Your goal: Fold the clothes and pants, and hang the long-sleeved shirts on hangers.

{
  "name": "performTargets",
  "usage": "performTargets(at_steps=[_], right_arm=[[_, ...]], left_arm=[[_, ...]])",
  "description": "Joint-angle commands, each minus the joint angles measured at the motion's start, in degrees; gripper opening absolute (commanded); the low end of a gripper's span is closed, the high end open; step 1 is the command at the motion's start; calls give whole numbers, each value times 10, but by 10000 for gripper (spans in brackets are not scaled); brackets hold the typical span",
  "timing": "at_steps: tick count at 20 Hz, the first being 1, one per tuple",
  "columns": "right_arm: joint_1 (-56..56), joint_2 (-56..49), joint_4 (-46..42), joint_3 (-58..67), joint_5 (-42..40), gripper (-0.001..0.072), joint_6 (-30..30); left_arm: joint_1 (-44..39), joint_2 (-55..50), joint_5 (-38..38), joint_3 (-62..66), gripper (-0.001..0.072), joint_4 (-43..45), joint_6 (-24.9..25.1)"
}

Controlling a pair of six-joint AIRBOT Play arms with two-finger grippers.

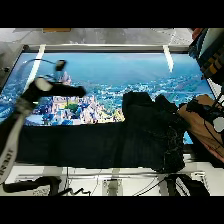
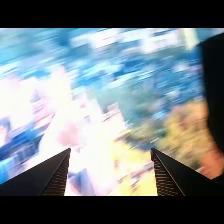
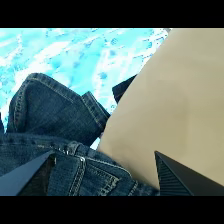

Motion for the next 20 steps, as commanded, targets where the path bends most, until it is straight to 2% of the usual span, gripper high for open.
performTargets(at_steps=[1,3,6,8,9,11,14,16,18,20], right_arm=[[-2,-10,8,0,-10,676,6],[-2,-9,8,0,-7,676,5],[-2,-9,8,0,10,676,1],[-2,-9,8,0,19,676,1],[-2,-9,8,0,20,676,1],[-2,-9,8,0,19,676,1],[-2,-9,13,0,19,677,2],[-2,-9,19,0,20,676,1],[-2,-9,22,0,20,676,1],[-2,-9,23,0,20,676,1]], left_arm=[[-134,-86,134,37,541,-55,-29],[-167,-153,129,95,541,-55,-74],[-187,-236,129,181,542,-55,-79],[-187,-276,123,216,542,-55,-123],[-187,-293,113,228,542,-56,-129],[-189,-315,85,244,542,-55,-128],[-192,-334,86,247,541,-57,-129],[-195,-344,95,247,539,-62,-129],[-202,-353,111,248,480,-83,-128],[-212,-359,144,248,480,-89,-128]])
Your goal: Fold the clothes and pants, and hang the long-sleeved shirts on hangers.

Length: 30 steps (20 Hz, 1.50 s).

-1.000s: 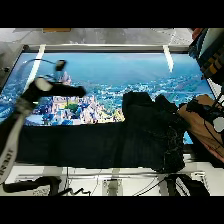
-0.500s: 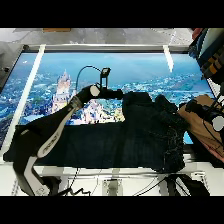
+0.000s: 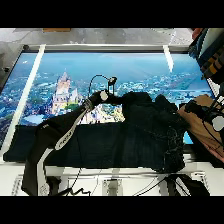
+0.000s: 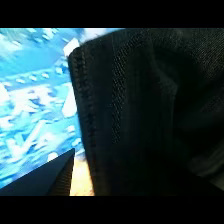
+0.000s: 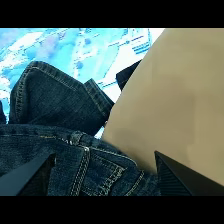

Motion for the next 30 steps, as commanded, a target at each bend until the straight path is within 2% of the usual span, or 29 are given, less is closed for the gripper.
performTargets(at_steps=[1,2,3,4,5,7,10,11,13,14,15,17,18,19,20,23,25,30], right_arm=[[0,0,3,0,1,676,0],[0,0,3,0,1,676,0],[0,0,3,0,1,676,0],[0,0,3,0,2,676,0],[0,0,4,0,3,676,0],[0,0,3,0,13,676,0],[0,0,4,0,32,676,0],[0,0,4,0,41,638,0],[0,0,5,0,66,338,0],[0,0,6,0,76,259,0],[0,0,8,0,86,241,0],[0,0,9,0,99,241,0],[0,0,9,0,103,241,0],[0,0,12,0,103,242,0],[0,0,19,0,103,241,0],[0,0,42,0,104,241,0],[0,0,42,0,104,241,0],[0,0,42,0,103,242,0]], left_arm=[[-14,-13,51,2,456,-15,-2],[-17,-13,71,2,335,-15,-2],[-17,-13,87,2,171,-15,-2],[-17,-13,93,2,45,-15,-1],[-15,-12,92,2,20,-14,-1],[-5,4,80,3,19,-14,16],[9,65,66,3,19,2,132],[11,91,54,3,19,11,167],[10,150,-8,3,19,28,227],[3,176,-53,3,18,47,259],[-8,196,-94,3,17,88,299],[-54,228,-153,3,17,264,369],[-86,235,-177,3,17,344,382],[-111,235,-196,3,17,363,382],[-135,232,-214,3,17,327,380],[-202,209,-284,3,18,125,380],[-250,194,-341,3,18,30,381],[-342,163,-461,0,20,9,380]])
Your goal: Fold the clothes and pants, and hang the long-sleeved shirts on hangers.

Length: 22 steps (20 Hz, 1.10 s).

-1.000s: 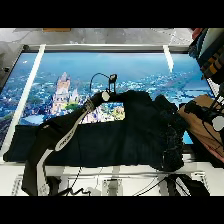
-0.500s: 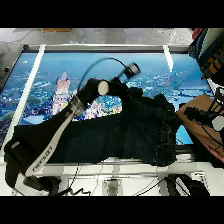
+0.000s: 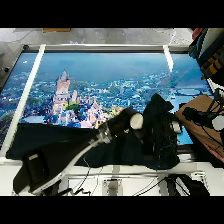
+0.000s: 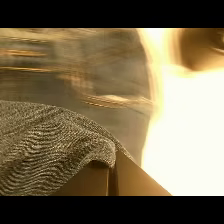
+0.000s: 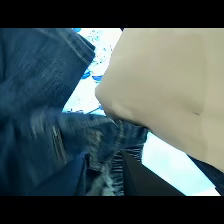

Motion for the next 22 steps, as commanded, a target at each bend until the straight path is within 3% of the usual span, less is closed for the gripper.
performTargets(at_steps=[1,3,4,5,6,10,11,13,16,17,19,22], right_arm=[[0,0,3,0,1,242,0],[0,0,3,0,1,243,0],[0,0,3,0,0,250,0],[0,0,4,0,0,252,0],[0,0,7,0,-4,252,0],[0,0,10,0,-6,253,-20],[0,0,10,0,-6,253,-20],[0,0,10,0,-10,252,-20],[0,0,10,0,-27,252,-20],[0,0,10,0,-33,252,-20],[0,0,10,0,-42,252,-20],[0,0,10,0,-46,252,-20]], left_arm=[[-56,-21,-108,-4,20,-39,4],[-58,-30,-116,-7,60,-39,3],[-54,-33,-116,-7,257,-39,3],[-46,-34,-110,-7,538,-39,-2],[-35,-34,-99,-7,617,-39,-19],[52,-26,-38,4,615,-7,-43],[86,-22,5,8,611,2,-79],[153,-22,114,8,519,-2,-163],[219,-63,243,8,522,-61,-251],[229,-86,249,8,540,-108,-254],[235,-131,259,8,719,-176,-251],[231,-182,319,8,719,-234,-251]])
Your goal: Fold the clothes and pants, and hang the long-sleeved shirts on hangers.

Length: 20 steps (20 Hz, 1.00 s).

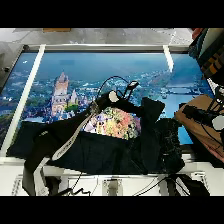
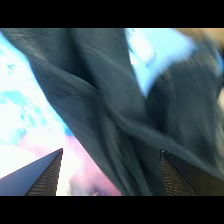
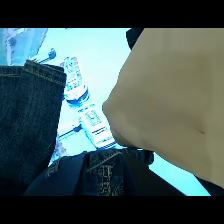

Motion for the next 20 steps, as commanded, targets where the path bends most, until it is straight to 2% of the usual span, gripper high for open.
performTargets(at_steps=[1,4,6,7,9,10,13,15,20], right_arm=[[0,0,0,0,-9,252,0],[0,0,0,0,-9,252,0],[0,0,0,0,-10,252,0],[0,0,0,0,-10,252,0],[0,0,0,0,-9,252,0],[0,0,0,0,-9,252,0],[0,0,0,0,-8,252,0],[0,0,0,0,-8,252,0],[0,0,0,0,-7,252,0]], left_arm=[[7,-57,95,1,719,-80,-18],[-5,-76,147,5,710,-88,-18],[-13,-91,148,31,683,-86,-19],[-18,-101,148,47,633,-86,-19],[-30,-120,148,73,618,-86,-18],[-33,-128,149,84,572,-86,-18],[-35,-136,182,92,323,-84,-25],[-32,-136,188,94,16,-84,-24],[-3,-102,169,95,18,-79,-8]])
